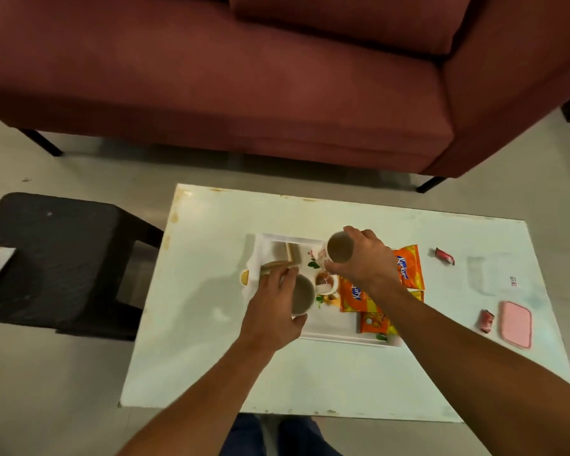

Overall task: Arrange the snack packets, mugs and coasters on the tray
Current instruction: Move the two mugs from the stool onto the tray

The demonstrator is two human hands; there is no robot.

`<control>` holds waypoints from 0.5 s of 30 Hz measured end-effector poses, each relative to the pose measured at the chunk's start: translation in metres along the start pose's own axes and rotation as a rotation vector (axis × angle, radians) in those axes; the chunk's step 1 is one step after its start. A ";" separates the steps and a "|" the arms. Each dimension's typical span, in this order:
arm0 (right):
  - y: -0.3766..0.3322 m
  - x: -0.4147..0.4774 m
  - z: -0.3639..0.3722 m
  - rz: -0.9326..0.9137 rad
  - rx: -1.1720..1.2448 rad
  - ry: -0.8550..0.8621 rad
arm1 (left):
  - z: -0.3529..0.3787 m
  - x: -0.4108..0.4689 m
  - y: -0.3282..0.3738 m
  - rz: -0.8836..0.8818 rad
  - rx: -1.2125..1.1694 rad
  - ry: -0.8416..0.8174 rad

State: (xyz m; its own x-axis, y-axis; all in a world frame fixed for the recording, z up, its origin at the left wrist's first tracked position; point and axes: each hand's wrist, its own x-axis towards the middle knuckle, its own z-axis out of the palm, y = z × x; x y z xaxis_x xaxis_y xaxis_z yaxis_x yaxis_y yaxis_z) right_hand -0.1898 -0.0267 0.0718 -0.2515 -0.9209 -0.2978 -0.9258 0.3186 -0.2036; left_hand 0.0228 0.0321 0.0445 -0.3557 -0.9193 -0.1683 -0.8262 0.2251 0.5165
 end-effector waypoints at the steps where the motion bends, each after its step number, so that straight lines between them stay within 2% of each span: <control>1: 0.006 0.003 0.008 0.001 -0.002 -0.003 | 0.010 0.001 0.003 0.006 0.007 -0.009; 15: 0.028 0.036 0.053 -0.003 -0.040 0.010 | 0.052 0.010 0.004 0.105 0.083 -0.058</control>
State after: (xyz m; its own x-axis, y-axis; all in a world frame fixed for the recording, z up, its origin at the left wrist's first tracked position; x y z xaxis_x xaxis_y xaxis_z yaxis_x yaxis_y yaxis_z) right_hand -0.2098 -0.0386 0.0061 -0.2518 -0.9240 -0.2877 -0.9368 0.3073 -0.1671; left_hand -0.0066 0.0405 0.0014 -0.4646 -0.8697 -0.1668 -0.8157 0.3470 0.4629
